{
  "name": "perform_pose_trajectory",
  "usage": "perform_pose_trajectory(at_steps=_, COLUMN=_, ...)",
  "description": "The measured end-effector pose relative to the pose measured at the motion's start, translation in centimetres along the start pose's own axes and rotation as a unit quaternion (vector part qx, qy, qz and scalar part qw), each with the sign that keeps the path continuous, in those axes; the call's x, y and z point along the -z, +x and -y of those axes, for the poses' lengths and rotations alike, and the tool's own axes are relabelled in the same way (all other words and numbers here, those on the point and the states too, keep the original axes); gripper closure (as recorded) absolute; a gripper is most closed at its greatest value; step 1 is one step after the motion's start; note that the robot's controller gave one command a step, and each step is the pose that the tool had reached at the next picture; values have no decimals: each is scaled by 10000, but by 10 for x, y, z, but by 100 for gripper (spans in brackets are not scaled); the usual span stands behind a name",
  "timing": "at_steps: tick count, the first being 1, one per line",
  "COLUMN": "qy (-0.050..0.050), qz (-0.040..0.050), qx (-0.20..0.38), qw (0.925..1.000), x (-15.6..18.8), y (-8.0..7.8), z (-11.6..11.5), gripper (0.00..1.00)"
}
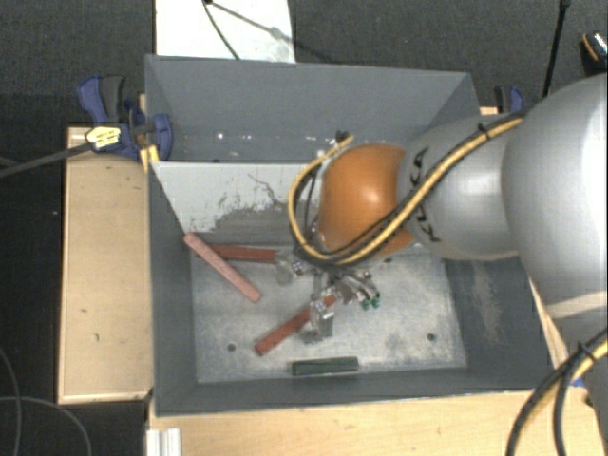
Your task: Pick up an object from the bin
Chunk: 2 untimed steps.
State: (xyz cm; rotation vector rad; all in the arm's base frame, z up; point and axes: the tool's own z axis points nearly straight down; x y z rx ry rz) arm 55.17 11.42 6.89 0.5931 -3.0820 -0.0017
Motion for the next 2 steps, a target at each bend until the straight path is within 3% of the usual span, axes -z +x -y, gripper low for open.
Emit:
perform_pose_trajectory(at_steps=1, qy=3, qz=15, qx=-28, qw=10000, x=2, y=-1, z=0, gripper=100)
perform_pose_trajectory(at_steps=2, qy=20, qz=73, qx=-268, qw=9996, x=182, y=-5, z=19, gripper=100)
